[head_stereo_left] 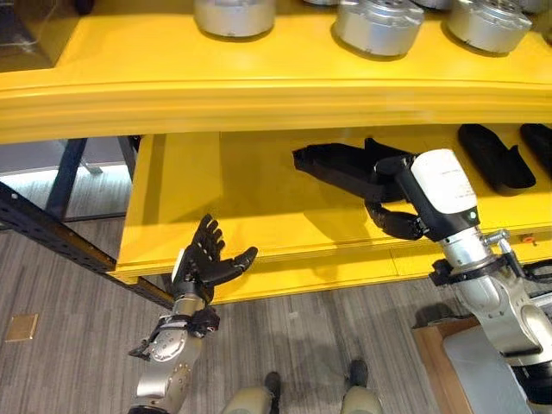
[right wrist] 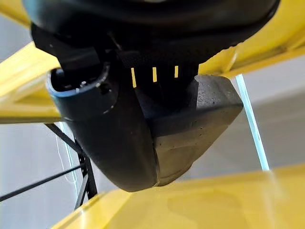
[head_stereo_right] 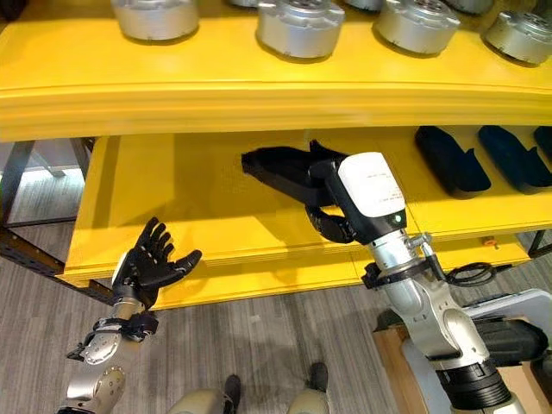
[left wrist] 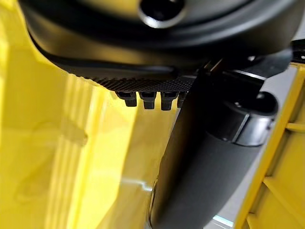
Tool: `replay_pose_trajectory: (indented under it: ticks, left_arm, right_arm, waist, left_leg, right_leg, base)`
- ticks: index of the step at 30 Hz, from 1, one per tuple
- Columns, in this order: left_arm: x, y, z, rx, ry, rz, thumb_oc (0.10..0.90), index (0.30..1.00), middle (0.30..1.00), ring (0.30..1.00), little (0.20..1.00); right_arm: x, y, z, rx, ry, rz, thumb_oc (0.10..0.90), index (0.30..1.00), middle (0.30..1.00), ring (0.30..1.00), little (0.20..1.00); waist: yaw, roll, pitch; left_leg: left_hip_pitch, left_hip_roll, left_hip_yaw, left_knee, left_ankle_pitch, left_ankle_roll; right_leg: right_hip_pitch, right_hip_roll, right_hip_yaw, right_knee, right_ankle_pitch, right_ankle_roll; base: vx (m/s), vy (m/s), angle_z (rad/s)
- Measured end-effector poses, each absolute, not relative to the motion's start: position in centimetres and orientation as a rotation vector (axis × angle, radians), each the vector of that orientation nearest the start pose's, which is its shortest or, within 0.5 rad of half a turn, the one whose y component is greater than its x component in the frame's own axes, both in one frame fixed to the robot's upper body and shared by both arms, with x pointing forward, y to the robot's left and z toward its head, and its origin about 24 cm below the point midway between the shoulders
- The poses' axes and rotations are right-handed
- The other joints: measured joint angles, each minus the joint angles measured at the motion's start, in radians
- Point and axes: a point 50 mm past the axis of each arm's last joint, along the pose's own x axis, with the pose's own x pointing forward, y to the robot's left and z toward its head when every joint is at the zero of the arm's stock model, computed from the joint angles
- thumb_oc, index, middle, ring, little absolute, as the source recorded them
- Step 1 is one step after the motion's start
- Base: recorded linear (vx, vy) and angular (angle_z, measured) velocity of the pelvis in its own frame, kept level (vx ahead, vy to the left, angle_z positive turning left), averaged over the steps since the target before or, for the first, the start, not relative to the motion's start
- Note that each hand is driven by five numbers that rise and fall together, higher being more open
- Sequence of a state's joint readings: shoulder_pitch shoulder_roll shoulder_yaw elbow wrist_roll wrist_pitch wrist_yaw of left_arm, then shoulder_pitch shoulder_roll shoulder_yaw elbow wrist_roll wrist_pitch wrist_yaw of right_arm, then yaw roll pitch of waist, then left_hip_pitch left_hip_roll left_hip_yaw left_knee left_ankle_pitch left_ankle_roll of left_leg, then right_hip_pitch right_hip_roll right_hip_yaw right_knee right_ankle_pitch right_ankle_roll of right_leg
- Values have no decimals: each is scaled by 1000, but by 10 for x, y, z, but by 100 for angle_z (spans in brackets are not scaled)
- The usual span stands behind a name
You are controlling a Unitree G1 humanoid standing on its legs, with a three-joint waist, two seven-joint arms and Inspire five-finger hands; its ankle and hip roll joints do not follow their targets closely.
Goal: Move parts from the plastic box to the shelf.
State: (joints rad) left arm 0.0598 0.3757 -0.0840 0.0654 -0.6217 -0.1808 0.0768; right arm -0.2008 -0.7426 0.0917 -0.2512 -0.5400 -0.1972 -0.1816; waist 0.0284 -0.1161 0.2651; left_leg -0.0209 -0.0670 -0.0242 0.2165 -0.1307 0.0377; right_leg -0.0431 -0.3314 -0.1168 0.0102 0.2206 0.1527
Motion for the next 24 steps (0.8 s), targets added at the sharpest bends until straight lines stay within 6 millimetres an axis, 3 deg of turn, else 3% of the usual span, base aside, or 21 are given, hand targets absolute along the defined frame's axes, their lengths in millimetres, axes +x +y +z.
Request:
replay_pose_trajectory:
  ticks: [3, 4, 5, 7, 11, 14, 15, 16, 17, 18, 19, 20, 21, 24]
  left_arm:
    - [239, 217, 45, -247, -47, 73, 900, 1000, 1000, 1000, 1000]
    - [239, 215, 46, -250, -52, 63, 900, 1000, 1000, 1000, 1000]
    - [236, 215, 46, -253, -53, 62, 900, 1000, 1000, 1000, 1000]
    - [229, 214, 42, -261, -36, 68, 900, 1000, 1000, 1000, 1000]
    - [219, 216, 32, -265, 4, 88, 900, 1000, 1000, 1000, 1000]
    - [214, 214, 27, -291, 22, 104, 900, 1000, 1000, 1000, 1000]
    - [216, 210, 26, -301, 23, 98, 900, 1000, 1000, 1000, 1000]
    - [215, 208, 24, -314, 27, 98, 900, 1000, 1000, 1000, 1000]
    - [217, 204, 23, -317, 30, 86, 900, 1000, 1000, 1000, 1000]
    - [224, 199, 23, -317, 33, 62, 900, 1000, 1000, 1000, 1000]
    - [225, 195, 24, -327, 32, 52, 900, 1000, 1000, 1000, 1000]
    - [223, 195, 23, -332, 32, 54, 900, 1000, 1000, 1000, 1000]
    - [221, 195, 23, -331, 36, 56, 900, 1000, 1000, 1000, 1000]
    - [221, 197, 21, -326, 43, 62, 900, 1000, 1000, 1000, 1000]
  right_arm:
    - [264, -191, 202, -1187, -794, 12, 400, 300, 300, 300, 300]
    - [265, -190, 206, -1193, -811, 18, 400, 300, 300, 300, 300]
    - [265, -185, 208, -1192, -835, 37, 400, 300, 300, 300, 300]
    - [266, -185, 209, -1190, -836, 42, 400, 300, 300, 300, 300]
    - [267, -185, 207, -1167, -822, 59, 400, 300, 300, 300, 300]
    - [267, -184, 206, -1174, -824, 71, 400, 300, 300, 300, 300]
    - [267, -185, 206, -1185, -818, 76, 400, 300, 300, 300, 300]
    - [267, -184, 205, -1189, -818, 80, 400, 300, 300, 300, 300]
    - [266, -186, 205, -1198, -814, 79, 400, 300, 300, 300, 300]
    - [265, -191, 203, -1224, -794, 81, 400, 300, 300, 300, 300]
    - [265, -192, 203, -1243, -787, 88, 400, 300, 300, 300, 300]
    - [265, -191, 203, -1233, -793, 86, 400, 300, 300, 300, 300]
    - [264, -189, 204, -1220, -802, 85, 400, 300, 300, 300, 300]
    - [264, -183, 203, -1175, -821, 83, 400, 300, 300, 300, 300]
  waist:
    - [-2, -2, -1]
    - [-1, -3, -2]
    - [1, -3, -2]
    - [-1, 15, -11]
    - [5, 45, -27]
    - [13, 71, -40]
    - [8, 72, -42]
    - [20, 82, -46]
    - [20, 90, -48]
    - [-4, 80, -47]
    - [2, 83, -48]
    - [22, 90, -51]
    - [24, 99, -54]
    - [26, 100, -53]
  left_leg:
    - [14, 107, -34, -49, 16, -75]
    - [30, 144, -40, -87, 32, -101]
    - [63, 200, -41, -142, 57, -142]
    - [70, 265, -65, -162, 69, -154]
    - [51, 338, -94, -170, 85, -163]
    - [7, 350, -119, -166, 121, -159]
    - [-16, 344, -127, -145, 143, -168]
    - [-36, 339, -122, -144, 166, -150]
    - [-70, 331, -82, -128, 211, -164]
    - [-119, 312, -20, -98, 270, -154]
    - [-130, 306, 70, -82, 285, -130]
    - [-116, 299, 117, -81, 263, -116]
    - [-115, 291, 131, -89, 239, -126]
    - [-43, 233, 68, -227, 204, -117]
  right_leg:
    - [9, 107, -15, -3, -46, 7]
    - [9, 142, -28, 0, -74, -10]
    - [8, 191, -40, 22, -132, -53]
    - [-1, 253, -57, 50, -156, -88]
    - [-57, 322, -94, 158, -228, -144]
    - [-94, 335, -125, 206, -252, -163]
    - [-104, 316, -135, 207, -257, -168]
    - [-102, 317, -153, 203, -254, -173]
    - [-100, 315, -188, 206, -254, -179]
    - [-99, 280, -199, 184, -257, -179]
    - [-84, 272, -227, 160, -253, -197]
    - [-85, 275, -223, 159, -240, -192]
    - [-87, 274, -232, 149, -235, -187]
    - [-114, 275, -214, 140, -210, -165]
  base:
    - [45, -244, -1]
    - [43, -288, -5]
    - [22, -319, -9]
    - [-24, -244, -2]
    - [-42, -185, 12]
    - [-77, -139, 30]
    - [-89, -121, 50]
    - [-97, -116, 63]
    - [-74, -101, 113]
    - [-18, 8, 142]
    - [-6, 6, 118]
    - [23, 83, 59]
    - [52, 102, 14]
    - [47, 102, -9]
